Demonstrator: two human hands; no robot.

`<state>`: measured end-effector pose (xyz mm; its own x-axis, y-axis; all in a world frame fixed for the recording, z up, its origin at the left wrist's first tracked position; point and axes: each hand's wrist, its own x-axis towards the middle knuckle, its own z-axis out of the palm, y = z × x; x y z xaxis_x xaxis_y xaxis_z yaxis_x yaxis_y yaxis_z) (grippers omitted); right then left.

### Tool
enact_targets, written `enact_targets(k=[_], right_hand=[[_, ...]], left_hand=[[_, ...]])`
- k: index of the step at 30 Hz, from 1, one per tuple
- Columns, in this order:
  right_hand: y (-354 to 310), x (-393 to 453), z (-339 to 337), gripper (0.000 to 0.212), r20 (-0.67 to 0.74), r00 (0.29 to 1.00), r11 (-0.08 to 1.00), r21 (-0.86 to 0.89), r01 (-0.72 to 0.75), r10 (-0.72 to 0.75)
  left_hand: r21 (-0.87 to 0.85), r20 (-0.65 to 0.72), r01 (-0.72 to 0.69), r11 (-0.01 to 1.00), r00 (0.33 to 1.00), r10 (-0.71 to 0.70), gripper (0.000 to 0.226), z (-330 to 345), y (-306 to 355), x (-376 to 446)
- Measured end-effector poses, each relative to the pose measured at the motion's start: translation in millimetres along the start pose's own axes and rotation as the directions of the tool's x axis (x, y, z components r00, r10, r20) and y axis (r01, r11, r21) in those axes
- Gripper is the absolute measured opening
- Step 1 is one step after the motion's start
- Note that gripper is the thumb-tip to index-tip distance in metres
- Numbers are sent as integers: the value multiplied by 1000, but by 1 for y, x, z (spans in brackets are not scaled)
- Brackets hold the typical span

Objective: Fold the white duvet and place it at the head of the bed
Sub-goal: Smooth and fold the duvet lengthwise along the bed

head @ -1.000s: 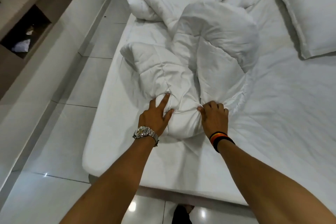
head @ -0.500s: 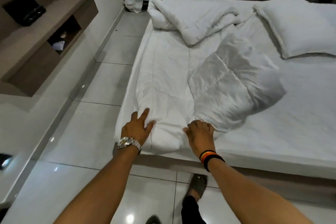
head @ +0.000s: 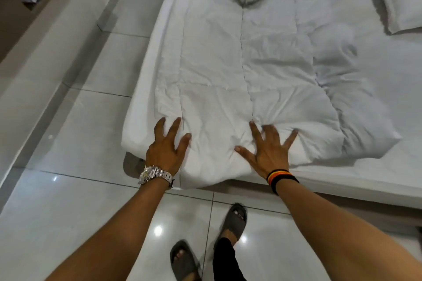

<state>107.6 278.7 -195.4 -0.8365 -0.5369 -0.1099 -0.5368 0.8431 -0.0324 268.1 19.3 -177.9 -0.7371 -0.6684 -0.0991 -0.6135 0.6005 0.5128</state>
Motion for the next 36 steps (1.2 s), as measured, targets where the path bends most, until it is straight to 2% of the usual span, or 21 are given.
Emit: enact_targets(k=[4,5,7,10,12,16,19,22,25,29,33,36], right_hand=[[2,22,23,85,-227,962,987,7,160,-154],[2,28,23,82,-225,958,983,17,185,-177],[2,34,13,78,-132,972,978,46,202,-194],[-1,36,-14,69,-6,988,983,100,156,-156],[-1,32,-40,67,4,993,980,164,115,-117],[3,26,-97,80,-126,990,938,329,106,-68],[-4,36,-112,87,-11,999,925,376,53,-53],[-23,35,-91,82,78,995,942,334,35,-65],[-51,13,-41,91,91,986,962,248,112,-138],[-70,-11,13,103,227,957,983,74,169,-182],[-67,-11,10,102,186,966,981,109,163,-181],[-51,-30,-12,96,78,983,973,173,152,-168]], left_hand=[[-34,-23,-21,999,1000,20,62,19,-1,8],[-24,-22,-17,1000,1000,17,61,20,-2,10],[6,-5,0,1000,1000,0,59,16,-3,13],[0,11,22,1000,1000,-22,56,-8,3,9],[-33,-7,26,999,1000,-26,53,-36,10,4],[-69,-56,-18,997,998,14,50,-95,15,4],[-76,-35,1,997,999,-3,51,-112,8,16],[-85,38,50,995,998,-47,53,-92,-3,17],[-65,90,133,989,988,-127,59,-53,-28,-4],[-169,149,235,957,966,-211,79,-5,-72,-52],[-113,149,219,969,968,-202,80,7,-82,-76],[-18,58,96,995,994,-94,73,1,-47,-86]])
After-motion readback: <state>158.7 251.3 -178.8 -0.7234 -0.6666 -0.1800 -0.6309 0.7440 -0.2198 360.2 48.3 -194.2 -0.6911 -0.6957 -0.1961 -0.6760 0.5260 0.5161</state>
